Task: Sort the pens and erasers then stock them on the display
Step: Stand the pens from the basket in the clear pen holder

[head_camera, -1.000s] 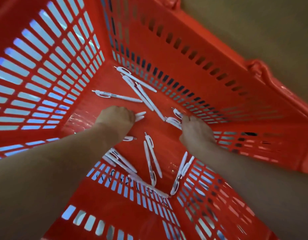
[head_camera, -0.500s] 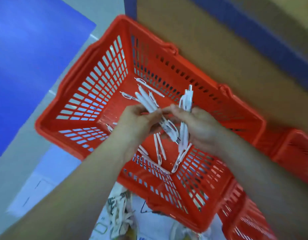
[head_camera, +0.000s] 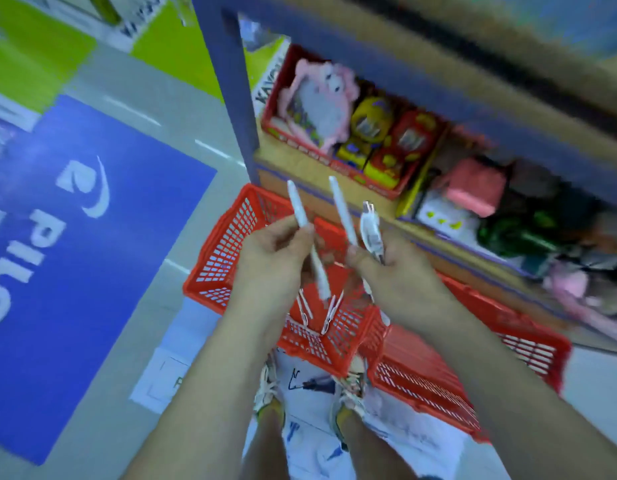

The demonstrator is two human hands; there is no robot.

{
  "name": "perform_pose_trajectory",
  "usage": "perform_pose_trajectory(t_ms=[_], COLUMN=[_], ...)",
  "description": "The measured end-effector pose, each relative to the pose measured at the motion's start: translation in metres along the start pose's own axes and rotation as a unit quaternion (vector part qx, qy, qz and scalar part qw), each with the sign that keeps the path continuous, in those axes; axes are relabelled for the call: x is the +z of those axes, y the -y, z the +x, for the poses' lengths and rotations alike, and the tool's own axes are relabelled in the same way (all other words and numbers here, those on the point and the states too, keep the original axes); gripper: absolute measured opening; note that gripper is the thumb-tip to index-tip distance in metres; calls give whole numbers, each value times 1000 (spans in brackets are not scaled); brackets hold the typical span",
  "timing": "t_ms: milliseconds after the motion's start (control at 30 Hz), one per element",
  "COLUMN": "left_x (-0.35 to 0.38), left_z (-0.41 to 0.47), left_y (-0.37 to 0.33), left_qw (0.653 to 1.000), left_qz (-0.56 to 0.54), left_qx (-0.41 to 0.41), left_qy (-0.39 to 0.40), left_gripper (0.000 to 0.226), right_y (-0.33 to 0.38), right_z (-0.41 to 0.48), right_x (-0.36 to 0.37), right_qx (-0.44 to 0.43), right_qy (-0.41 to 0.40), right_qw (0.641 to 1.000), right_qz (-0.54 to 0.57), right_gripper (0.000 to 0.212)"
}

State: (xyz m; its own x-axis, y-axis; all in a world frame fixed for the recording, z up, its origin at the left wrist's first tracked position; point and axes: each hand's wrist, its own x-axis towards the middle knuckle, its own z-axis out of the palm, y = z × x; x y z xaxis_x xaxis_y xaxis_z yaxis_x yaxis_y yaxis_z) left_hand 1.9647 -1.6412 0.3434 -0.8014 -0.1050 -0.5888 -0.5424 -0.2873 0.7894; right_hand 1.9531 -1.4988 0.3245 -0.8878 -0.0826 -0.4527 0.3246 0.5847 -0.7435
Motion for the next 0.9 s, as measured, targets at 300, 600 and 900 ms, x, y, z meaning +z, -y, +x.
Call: perform_pose_trajectory(t_ms=[300,600,900], left_x=[50,112,172], left_z=[-124,-200,-216], left_y=[-110,-188,-238], left_qw=[978,935,965], left_qz=[149,255,131], left_qx=[54,130,164], left_qy=[134,211,160], left_gripper=[23,25,12], right_y=[118,148,126], right_z=[-112,-181,-214], right_x=[-122,-218,-283], right_qx=[-11,-32,-70], right_qy=[-28,-77,-185], right_qw=[947,914,883], right_qz=[319,396,426], right_gripper=[2,11,25])
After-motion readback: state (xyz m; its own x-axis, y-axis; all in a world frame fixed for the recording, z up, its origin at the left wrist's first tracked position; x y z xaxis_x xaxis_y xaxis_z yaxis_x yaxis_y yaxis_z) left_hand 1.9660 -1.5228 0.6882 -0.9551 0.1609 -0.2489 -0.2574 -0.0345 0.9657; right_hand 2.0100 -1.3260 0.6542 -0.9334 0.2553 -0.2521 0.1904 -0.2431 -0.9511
